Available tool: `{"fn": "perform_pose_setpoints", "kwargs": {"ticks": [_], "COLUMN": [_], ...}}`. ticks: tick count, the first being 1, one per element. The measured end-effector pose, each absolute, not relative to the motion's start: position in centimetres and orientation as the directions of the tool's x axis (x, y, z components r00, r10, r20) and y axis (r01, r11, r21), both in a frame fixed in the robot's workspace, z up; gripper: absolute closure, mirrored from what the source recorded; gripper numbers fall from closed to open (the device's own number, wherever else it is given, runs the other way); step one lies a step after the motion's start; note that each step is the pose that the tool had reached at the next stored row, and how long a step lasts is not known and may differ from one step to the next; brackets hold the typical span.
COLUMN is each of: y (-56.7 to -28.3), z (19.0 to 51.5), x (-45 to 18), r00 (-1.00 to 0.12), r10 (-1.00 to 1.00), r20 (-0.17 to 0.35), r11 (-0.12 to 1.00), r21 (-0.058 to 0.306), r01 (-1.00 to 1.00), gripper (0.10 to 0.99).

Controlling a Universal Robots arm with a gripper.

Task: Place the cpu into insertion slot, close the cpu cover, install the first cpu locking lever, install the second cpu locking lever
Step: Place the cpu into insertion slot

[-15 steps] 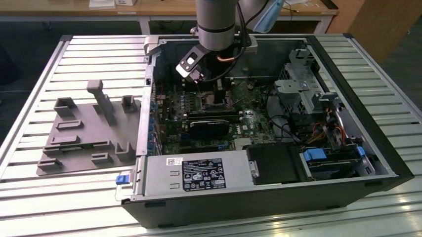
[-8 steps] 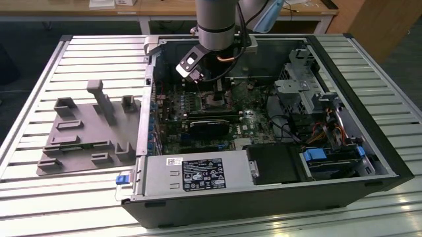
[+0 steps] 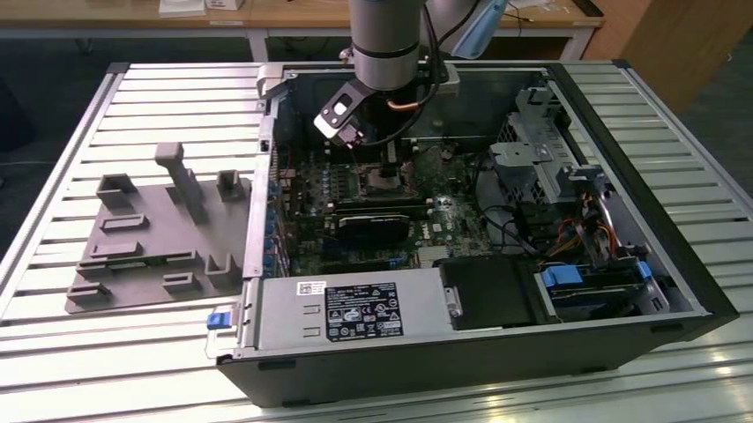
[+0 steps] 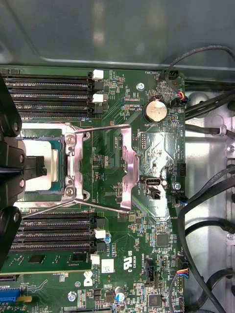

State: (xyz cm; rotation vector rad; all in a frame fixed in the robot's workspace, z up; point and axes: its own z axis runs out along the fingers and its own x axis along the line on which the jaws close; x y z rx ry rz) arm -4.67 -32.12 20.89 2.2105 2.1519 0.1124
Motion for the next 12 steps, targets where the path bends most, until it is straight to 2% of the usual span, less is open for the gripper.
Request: {"fn": "perform_pose_setpoints", "kwargs": {"ticks": [12], "y": [-32.1], "z": [22.4], "x": [-4.7], "r00": [0.026], "r10": [1.0], "r20": [0.014], "r11": [-0.027], "r21": [0.09], "r01": [0.996], "gripper": [0.98]}}
